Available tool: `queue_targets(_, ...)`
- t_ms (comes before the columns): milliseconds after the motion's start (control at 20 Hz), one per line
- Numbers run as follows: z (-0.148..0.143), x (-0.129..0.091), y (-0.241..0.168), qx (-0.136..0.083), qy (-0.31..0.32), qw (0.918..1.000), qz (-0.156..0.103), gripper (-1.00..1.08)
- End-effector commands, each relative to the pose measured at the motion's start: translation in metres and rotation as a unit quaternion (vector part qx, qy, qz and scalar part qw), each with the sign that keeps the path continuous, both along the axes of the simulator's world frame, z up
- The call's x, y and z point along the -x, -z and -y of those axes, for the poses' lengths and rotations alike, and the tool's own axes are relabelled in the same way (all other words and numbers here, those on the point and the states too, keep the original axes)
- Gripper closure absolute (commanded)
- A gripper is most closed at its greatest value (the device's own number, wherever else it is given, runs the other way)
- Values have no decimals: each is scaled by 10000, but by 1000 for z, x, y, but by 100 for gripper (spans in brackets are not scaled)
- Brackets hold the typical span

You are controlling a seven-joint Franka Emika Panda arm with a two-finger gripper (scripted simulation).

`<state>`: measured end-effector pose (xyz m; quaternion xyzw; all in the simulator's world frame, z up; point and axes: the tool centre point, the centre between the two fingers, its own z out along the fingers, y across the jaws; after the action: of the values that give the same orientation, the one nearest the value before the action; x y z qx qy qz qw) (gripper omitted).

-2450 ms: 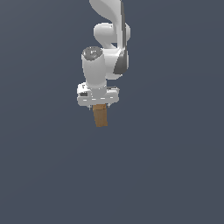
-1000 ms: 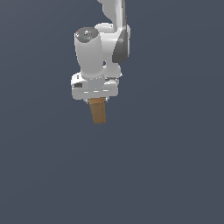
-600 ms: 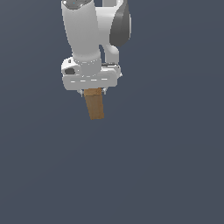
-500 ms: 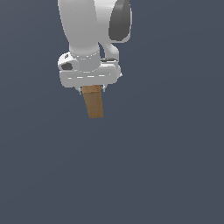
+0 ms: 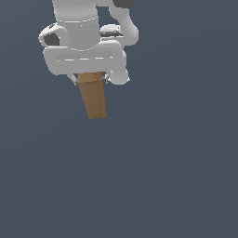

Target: Pick up the object and move it to a goal position.

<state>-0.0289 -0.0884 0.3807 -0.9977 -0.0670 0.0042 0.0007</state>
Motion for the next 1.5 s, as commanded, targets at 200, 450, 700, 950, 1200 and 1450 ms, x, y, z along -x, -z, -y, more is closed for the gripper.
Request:
queue_targets(200,4,-15,-49,6,-2,10000,43,108)
queue_targets(450,6,-25,-78,6,-2,10000,43,108)
queue_targets(700,9,-34,-103,6,-2,10000,43,108)
queue_targets(950,10,-41,-124,5,-5,10000,43,108)
queue_targets(1200,12,-48,-141,5,-5,10000,43,108)
queue_targets(1450,14,-53,-156,5,-5,10000,43,108)
